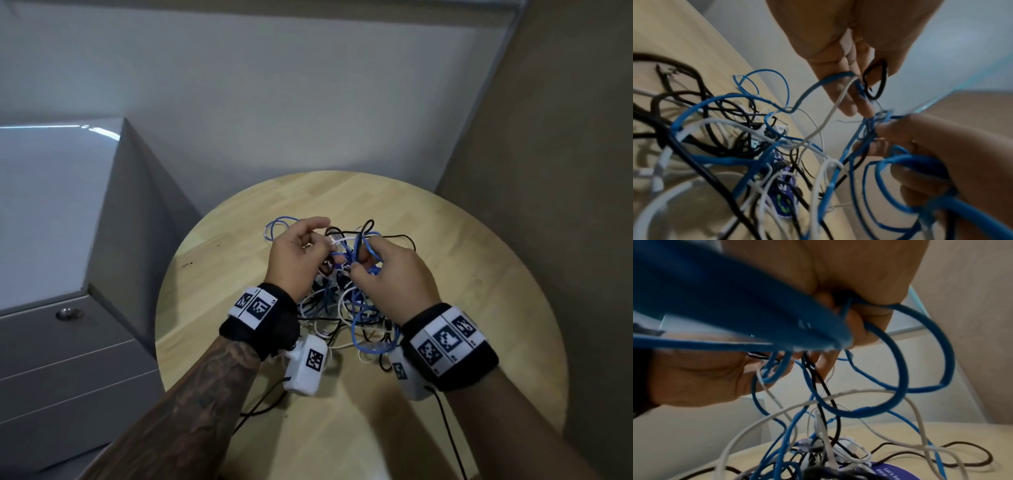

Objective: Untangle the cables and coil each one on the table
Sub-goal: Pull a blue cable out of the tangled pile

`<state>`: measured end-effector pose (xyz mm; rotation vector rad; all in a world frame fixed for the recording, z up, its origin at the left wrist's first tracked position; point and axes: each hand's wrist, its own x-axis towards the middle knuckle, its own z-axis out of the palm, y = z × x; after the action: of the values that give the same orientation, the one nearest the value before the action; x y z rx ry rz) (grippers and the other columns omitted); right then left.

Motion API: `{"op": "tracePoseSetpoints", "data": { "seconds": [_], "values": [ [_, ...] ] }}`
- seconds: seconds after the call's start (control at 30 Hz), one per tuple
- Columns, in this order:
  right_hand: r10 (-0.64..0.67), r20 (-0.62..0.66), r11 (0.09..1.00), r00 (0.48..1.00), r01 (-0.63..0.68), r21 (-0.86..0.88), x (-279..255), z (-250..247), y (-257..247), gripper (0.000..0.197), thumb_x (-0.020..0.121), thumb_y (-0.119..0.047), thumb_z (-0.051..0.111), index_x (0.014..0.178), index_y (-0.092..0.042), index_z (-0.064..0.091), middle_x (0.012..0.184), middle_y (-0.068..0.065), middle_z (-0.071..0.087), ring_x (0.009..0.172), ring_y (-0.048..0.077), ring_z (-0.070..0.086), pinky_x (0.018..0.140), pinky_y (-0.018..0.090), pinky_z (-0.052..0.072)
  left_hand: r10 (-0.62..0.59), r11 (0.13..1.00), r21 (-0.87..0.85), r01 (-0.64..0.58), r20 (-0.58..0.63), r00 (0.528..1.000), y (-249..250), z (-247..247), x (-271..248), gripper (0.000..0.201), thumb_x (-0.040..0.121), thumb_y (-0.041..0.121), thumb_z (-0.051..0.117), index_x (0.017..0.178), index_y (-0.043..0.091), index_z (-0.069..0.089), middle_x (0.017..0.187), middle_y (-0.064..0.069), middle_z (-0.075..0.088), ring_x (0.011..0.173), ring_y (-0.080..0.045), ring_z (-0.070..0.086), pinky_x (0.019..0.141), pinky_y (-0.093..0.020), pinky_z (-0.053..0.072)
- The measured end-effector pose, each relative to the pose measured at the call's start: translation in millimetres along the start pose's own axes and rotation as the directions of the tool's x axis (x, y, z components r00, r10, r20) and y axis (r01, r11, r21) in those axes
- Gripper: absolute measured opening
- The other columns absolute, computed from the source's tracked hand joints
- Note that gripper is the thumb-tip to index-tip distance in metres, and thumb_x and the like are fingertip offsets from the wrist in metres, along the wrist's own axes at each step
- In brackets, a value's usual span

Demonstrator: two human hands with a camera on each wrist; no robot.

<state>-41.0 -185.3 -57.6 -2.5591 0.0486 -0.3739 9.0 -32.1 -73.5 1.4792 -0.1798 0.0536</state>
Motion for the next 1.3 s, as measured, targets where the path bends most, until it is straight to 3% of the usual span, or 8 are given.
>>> {"op": "tracePoseSetpoints", "data": {
  "seconds": [0.2,0.3,0.47,0.63,0.77,0.93,1.17,1.3],
  "values": [
    [0.144,-0.184,0.979,0.972,-0.113,0.17,20,-18,24,0.02,0.087,-0.033,0.053,0.081,-0.018,0.065,0.07,0.004,0.067,0.067,0.026,0.063,0.062,0.036,0.051,-0.014,0.983,0.183,0.033,-0.106,0.994,-14,-7,8,0.021,0.086,-0.006,0.053,0.1,0.007,0.063,0.059,-0.007,0.057,0.05,-0.019,0.059,0.043,-0.02,0.041],
    [0.347,-0.257,0.781,0.902,-0.126,0.611,30,-49,34,0.018,0.088,-0.022,0.056,0.072,-0.02,0.063,0.069,-0.006,0.061,0.046,0.001,0.049,0.048,0.022,0.04,-0.05,0.965,0.244,0.099,-0.199,0.979,-29,-22,18,0.016,0.086,-0.001,0.053,0.091,0.009,0.063,0.066,-0.011,0.056,0.049,-0.019,0.059,0.042,-0.02,0.038],
    [0.444,-0.319,0.558,0.837,0.02,0.829,33,-98,48,0.029,0.096,-0.025,0.056,0.067,-0.022,0.063,0.054,-0.009,0.045,0.048,0.009,0.034,0.042,0.027,0.024,-0.153,0.94,0.255,0.225,-0.273,0.95,-32,-35,21,0.013,0.088,-0.001,0.052,0.094,0.007,0.062,0.07,-0.012,0.062,0.042,-0.01,0.058,0.038,-0.02,0.04],
    [0.223,-0.247,0.876,0.943,-0.083,0.474,22,-64,36,0.024,0.095,-0.023,0.066,0.071,-0.021,0.067,0.063,-0.011,0.051,0.056,0.0,0.043,0.061,0.025,0.035,0.081,0.913,0.408,-0.019,-0.135,0.988,-26,-18,21,0.011,0.093,0.024,0.061,0.1,0.025,0.069,0.108,-0.001,0.063,0.097,-0.017,0.063,0.089,-0.039,0.052],
    [0.078,-0.15,0.876,0.986,0.004,0.482,15,-48,6,0.016,0.095,-0.023,0.068,0.088,-0.015,0.056,0.07,-0.015,0.055,0.064,-0.005,0.051,0.063,0.013,0.039,0.376,0.819,0.425,-0.385,0.108,0.92,18,-1,1,0.065,0.084,0.05,0.065,0.139,0.024,0.045,0.139,0.005,0.043,0.128,-0.009,0.045,0.105,-0.031,0.04],
    [-0.112,0.036,0.619,0.993,0.042,0.784,-2,-57,-47,0.019,0.102,-0.026,0.059,0.112,-0.01,0.056,0.097,-0.012,0.066,0.084,-0.004,0.064,0.074,0.014,0.05,0.154,0.986,-0.004,-0.165,0.385,0.91,38,16,-20,0.1,0.067,0.02,0.087,0.147,0.024,0.028,0.139,0.005,0.051,0.107,-0.024,0.067,0.087,-0.047,0.056],
    [-0.316,0.036,0.779,0.948,0.238,0.58,-1,-33,-46,0.051,0.096,-0.041,0.058,0.142,-0.021,0.054,0.151,-0.006,0.048,0.142,0.004,0.041,0.117,0.024,0.033,0.158,0.987,0.017,-0.161,0.129,0.979,34,-23,-17,0.023,0.082,0.004,0.072,0.1,0.007,0.058,0.087,-0.009,0.063,0.071,-0.018,0.061,0.06,-0.04,0.056],
    [-0.193,-0.198,0.743,0.961,0.275,0.611,1,-15,-34,0.036,0.097,-0.035,0.06,0.129,-0.02,0.065,0.135,-0.004,0.063,0.122,0.012,0.061,0.107,0.04,0.048,0.132,0.982,-0.12,-0.146,-0.116,0.984,42,-60,-5,0.02,0.088,-0.006,0.063,0.088,0.012,0.056,0.082,-0.009,0.061,0.06,-0.019,0.066,0.051,-0.031,0.055]
  ]
}}
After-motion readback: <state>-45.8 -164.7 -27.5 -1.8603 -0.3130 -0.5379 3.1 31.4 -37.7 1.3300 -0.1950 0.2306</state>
